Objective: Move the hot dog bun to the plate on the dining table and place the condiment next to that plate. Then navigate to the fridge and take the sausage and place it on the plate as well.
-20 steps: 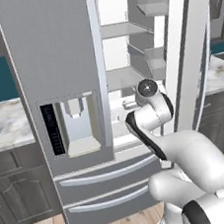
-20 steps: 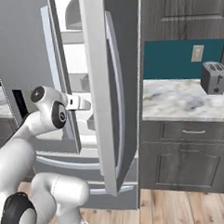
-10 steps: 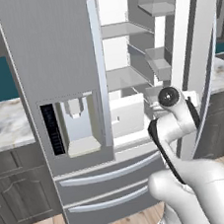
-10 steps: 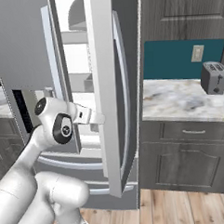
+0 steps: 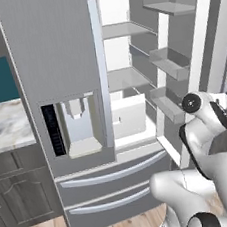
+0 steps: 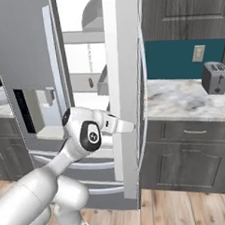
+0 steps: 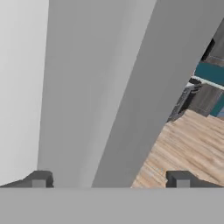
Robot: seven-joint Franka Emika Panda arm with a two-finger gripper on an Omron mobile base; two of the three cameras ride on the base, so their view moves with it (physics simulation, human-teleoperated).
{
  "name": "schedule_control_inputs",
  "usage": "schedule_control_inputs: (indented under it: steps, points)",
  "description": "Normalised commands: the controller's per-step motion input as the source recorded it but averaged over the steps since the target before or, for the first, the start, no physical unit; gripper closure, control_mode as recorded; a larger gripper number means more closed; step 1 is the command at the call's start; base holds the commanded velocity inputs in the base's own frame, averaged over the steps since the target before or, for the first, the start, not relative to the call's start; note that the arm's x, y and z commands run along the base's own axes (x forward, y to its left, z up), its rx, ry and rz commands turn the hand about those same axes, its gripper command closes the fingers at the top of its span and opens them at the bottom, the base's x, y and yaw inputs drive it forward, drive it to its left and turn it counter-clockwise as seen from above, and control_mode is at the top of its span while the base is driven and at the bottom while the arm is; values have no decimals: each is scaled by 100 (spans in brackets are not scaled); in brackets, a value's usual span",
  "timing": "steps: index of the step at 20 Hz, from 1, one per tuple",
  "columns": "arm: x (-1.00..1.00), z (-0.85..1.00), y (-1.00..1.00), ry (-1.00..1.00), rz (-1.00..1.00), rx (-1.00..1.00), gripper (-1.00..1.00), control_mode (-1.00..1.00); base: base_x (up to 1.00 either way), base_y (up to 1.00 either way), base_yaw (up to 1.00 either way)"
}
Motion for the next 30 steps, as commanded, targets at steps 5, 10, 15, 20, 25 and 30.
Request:
schedule_control_inputs:
  steps: [5, 10, 15, 20, 25, 30]
  points:
    - [71, 24, -100, 0, -25, 0, -100, -100, 0, 0, 0]
    - [-79, 58, -16, -5, -1, 9, -100, -100, 0, 0, 0]
    - [-93, 93, 92, 1, 15, 12, -100, -100, 0, 0, 0]
    - [-18, 100, 100, 19, 24, 16, -100, -100, 0, 0, 0]
    - [-15, 100, 100, 19, 26, 21, -100, -100, 0, 0, 0]
    - [-24, 93, 100, 17, 26, 23, -100, -100, 0, 0, 0]
